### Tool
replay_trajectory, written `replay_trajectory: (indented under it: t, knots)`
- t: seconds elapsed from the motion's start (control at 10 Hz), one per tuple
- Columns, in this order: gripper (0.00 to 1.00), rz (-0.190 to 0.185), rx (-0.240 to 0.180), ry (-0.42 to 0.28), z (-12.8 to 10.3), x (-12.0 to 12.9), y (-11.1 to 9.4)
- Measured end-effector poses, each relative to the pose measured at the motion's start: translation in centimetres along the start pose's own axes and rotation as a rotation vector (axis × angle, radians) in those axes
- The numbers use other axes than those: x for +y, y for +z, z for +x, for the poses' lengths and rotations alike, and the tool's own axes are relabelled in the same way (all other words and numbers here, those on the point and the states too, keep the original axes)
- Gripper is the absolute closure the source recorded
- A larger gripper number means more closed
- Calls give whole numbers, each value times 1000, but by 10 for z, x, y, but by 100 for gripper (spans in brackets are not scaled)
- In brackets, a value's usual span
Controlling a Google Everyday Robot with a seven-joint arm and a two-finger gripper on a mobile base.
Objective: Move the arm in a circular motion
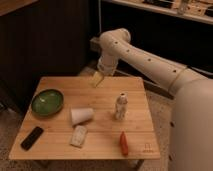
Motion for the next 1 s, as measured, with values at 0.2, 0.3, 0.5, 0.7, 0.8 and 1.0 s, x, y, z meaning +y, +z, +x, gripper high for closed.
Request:
replay_trajectory:
  t: [0.2,0.3,0.5,0.7,0.8,1.0]
  knots:
    - [20,26,-26,24,19,-9,-6]
    - [20,23,-27,40,24,-15,-9]
    - [20,17,-28,58,51,-18,-17]
    - [20,23,-38,72,81,-5,-25]
    - [20,26,-43,78,95,4,-28]
    - [20,28,-43,92,119,11,-34]
